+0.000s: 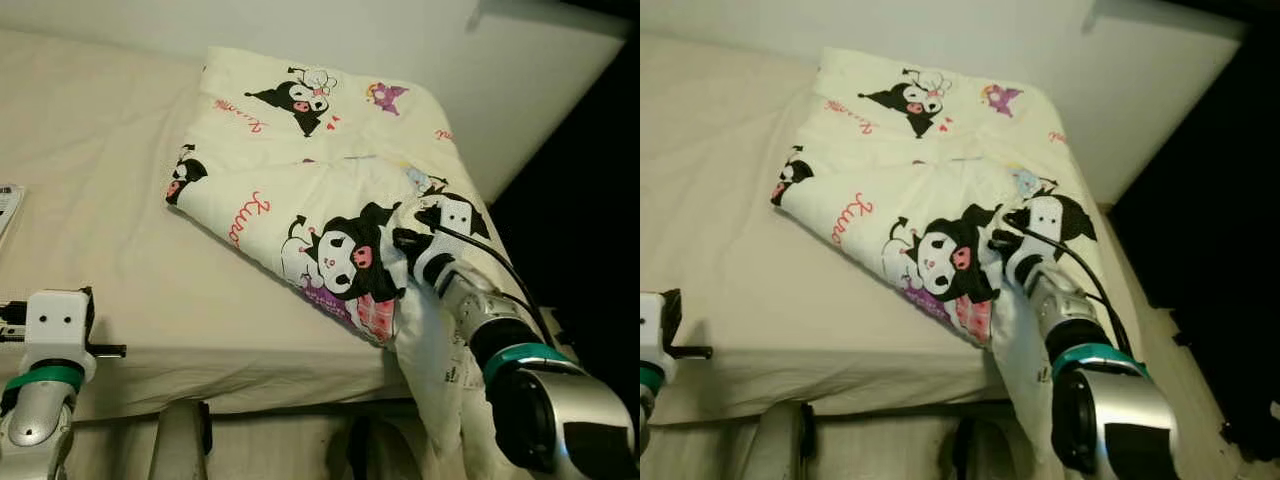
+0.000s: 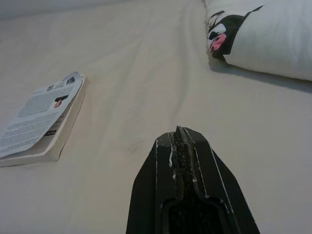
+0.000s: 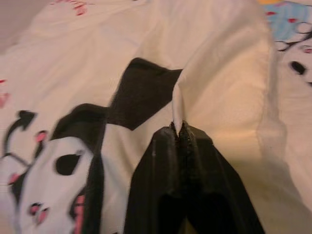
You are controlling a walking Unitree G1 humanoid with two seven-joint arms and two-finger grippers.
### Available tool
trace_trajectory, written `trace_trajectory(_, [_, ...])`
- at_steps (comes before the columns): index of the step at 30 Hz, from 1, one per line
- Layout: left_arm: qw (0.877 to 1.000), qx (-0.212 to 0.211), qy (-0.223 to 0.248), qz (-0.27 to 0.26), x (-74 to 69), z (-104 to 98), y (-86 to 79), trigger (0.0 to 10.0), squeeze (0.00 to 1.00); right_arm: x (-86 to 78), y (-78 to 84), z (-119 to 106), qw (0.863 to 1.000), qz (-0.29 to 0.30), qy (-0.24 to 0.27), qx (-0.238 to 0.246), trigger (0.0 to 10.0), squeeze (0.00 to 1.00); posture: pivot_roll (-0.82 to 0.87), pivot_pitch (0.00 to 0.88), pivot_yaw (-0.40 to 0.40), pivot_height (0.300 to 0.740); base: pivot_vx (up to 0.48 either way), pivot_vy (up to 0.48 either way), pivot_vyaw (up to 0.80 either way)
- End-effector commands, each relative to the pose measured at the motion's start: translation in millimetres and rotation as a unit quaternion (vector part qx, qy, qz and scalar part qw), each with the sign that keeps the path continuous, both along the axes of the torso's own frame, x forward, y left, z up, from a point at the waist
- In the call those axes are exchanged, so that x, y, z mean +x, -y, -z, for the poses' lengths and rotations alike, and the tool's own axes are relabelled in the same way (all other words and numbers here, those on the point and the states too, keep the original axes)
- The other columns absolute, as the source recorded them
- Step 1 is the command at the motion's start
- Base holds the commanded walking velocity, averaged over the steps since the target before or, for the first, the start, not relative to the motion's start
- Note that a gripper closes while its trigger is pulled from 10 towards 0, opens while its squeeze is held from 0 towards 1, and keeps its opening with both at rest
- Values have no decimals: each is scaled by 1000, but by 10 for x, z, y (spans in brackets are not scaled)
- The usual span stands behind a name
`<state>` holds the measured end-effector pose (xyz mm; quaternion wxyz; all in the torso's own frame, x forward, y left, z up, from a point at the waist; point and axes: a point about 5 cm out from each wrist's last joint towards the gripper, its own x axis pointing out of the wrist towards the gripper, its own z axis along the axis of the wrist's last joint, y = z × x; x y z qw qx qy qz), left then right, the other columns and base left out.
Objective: Clean up the room
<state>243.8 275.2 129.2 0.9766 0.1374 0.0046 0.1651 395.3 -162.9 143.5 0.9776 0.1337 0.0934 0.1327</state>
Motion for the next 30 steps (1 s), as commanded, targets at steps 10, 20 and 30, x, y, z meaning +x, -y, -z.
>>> trace_trajectory(10, [1000, -1, 12, -1, 119, -90, -20, 10000, 0, -196, -335, -92, 953, -270, 56, 123, 0, 0, 216, 21, -160, 558, 0, 0, 0])
trace_trajectory(20, [1000, 4, 20, 23, 261, -154, 43, 10000, 0, -1719, -230, 535, 820, -540, -76, 175, 0, 0, 192, 23, -116, 558, 0, 0, 0])
trace_trajectory(30, [998, 18, 24, 47, 353, -216, 79, 10000, 0, -1959, -225, 500, 822, -529, -85, 194, 10000, 1000, 193, 12, -95, 558, 0, 0, 0])
